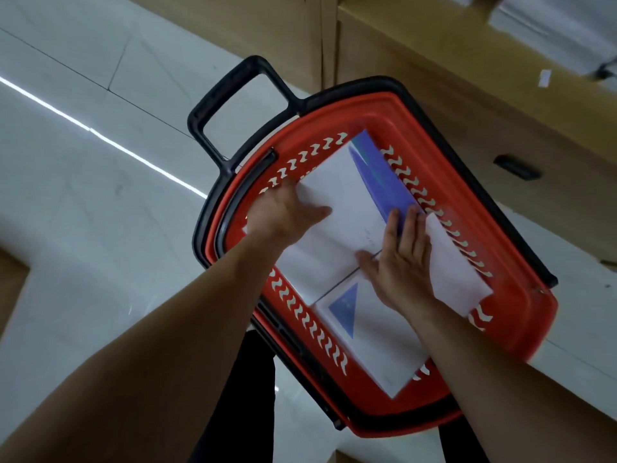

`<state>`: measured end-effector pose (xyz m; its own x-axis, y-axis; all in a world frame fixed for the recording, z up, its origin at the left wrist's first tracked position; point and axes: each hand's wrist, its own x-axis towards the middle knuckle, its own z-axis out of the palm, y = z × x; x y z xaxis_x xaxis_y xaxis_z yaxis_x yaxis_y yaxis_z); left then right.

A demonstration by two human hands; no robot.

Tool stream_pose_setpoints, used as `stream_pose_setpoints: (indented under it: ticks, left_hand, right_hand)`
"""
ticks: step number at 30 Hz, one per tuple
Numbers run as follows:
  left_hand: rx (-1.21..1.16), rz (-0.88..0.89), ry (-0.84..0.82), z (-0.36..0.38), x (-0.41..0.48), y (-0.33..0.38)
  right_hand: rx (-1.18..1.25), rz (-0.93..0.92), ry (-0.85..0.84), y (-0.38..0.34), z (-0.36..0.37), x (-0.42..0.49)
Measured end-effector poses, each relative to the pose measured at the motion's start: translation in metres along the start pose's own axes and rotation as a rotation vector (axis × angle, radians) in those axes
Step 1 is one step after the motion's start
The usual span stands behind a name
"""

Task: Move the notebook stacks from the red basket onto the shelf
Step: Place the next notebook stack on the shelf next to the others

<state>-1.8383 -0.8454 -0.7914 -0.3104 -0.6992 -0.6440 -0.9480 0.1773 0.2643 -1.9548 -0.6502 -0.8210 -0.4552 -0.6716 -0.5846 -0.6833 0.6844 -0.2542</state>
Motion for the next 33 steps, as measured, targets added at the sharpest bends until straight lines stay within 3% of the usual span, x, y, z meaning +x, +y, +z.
stream_pose_setpoints:
  ticks: [4,7,15,20,27,33]
  left_hand:
    - [0.058,0.049,-0.006,-0.01,-0.008,0.001]
    - [0.072,0.115,-0.1,-0.024,-0.009,0.002]
    - [-0.201,0.134,-0.25,-0.034,-0.011,0.0]
    - [-0.245,0.142,-0.281,-0.035,-0.013,0.005]
    - [-0.066,0.18,-0.159,-0.067,-0.056,0.01]
    - [-0.32,-0.063,0.07,-0.143,-0.114,-0.043]
  right_hand:
    - [0.008,0.019,-0.06,-0.002,-0.006,0.001]
    - [0.028,0.027,-0.076,-0.004,-0.011,0.0]
    - [0.037,-0.002,-0.03,-0.001,-0.01,-0.002]
    - [0.016,0.007,-0.052,-0.001,-0.012,-0.002]
    - [0.043,0.012,-0.124,-0.03,-0.059,-0.02]
    - [0.18,-0.058,-0.22,-0.103,-0.104,-0.044]
